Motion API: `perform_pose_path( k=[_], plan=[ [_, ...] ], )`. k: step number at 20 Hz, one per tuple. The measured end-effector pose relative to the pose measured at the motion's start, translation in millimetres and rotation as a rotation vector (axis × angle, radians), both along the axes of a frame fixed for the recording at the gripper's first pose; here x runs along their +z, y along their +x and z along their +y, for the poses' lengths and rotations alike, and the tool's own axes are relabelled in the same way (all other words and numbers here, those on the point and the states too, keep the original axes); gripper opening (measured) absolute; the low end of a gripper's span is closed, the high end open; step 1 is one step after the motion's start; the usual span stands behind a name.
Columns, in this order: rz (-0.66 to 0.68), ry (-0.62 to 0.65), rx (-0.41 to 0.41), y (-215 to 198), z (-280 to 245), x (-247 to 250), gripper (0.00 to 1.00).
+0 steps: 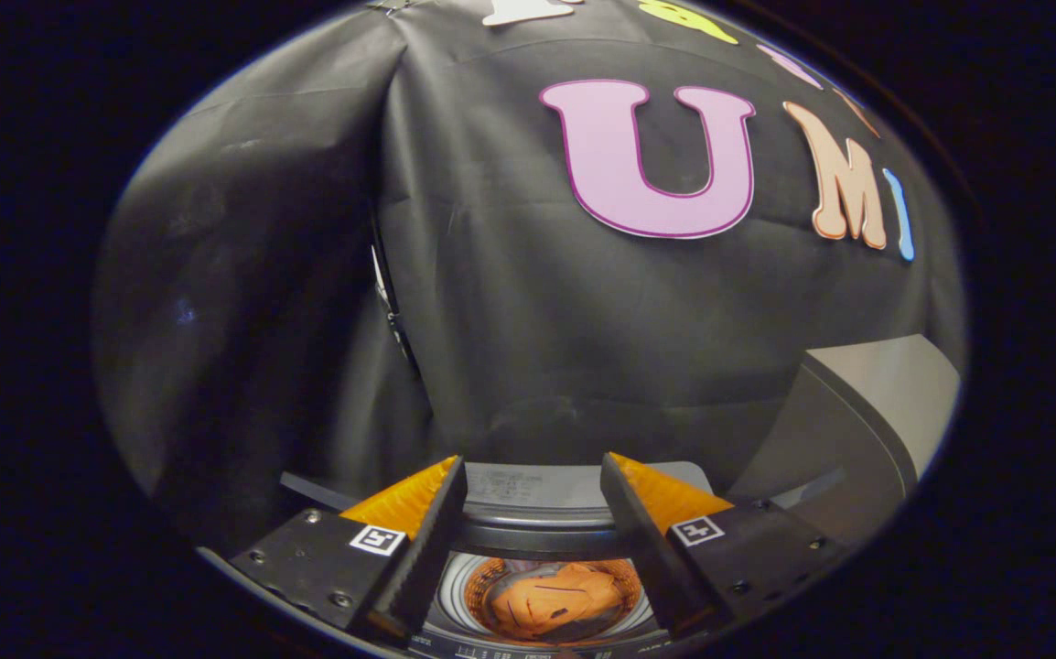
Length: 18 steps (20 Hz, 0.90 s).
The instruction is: Put the clothes into the washing machine and then close the washing machine lid.
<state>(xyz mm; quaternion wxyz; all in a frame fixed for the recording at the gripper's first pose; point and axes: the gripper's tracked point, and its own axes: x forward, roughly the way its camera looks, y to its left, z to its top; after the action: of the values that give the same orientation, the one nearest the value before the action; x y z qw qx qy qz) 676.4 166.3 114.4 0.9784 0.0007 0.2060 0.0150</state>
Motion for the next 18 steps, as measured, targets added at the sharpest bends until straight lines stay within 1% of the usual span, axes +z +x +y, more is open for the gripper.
perform_pose_path(
  k=[6, 9, 15, 18],
  plan=[
    [-0.002, 0.043, 0.0, 2.8, -3.1, 5.2, 0.9],
    [-0.016, 0.024, 0.008, 2.0, -5.2, 6.8, 0.9],
    [-0.043, 0.04, 0.019, 1.3, -6.6, 11.1, 0.9],
    [-0.057, 0.027, 0.026, 0.7, -7.8, 13.3, 0.9]
  ],
)
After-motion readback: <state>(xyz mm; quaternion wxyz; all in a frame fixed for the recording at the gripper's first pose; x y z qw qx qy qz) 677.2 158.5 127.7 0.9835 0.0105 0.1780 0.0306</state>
